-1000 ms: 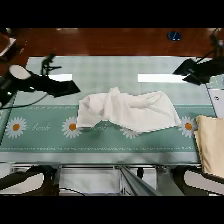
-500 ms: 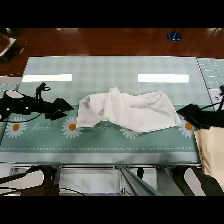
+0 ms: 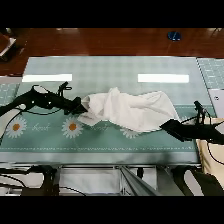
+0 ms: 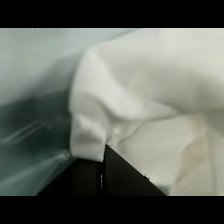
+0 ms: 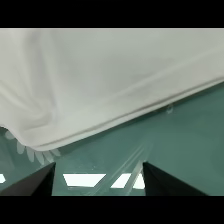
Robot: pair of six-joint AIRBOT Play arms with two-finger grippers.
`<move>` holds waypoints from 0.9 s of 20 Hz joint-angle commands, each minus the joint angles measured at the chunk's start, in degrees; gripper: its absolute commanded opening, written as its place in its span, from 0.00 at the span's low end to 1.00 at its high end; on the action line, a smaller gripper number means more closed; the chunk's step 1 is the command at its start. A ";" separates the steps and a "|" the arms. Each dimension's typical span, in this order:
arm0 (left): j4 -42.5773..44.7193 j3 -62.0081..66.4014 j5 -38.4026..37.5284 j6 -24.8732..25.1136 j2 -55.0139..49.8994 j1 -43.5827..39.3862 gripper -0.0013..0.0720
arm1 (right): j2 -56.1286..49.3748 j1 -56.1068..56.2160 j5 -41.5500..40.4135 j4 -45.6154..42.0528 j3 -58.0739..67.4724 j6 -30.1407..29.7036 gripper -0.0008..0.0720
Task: Fold the shirts.
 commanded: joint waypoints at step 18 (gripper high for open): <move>-0.42 4.46 -2.14 0.07 -1.29 -1.14 0.04 | -38.88 15.26 -13.51 15.17 25.49 -3.89 0.05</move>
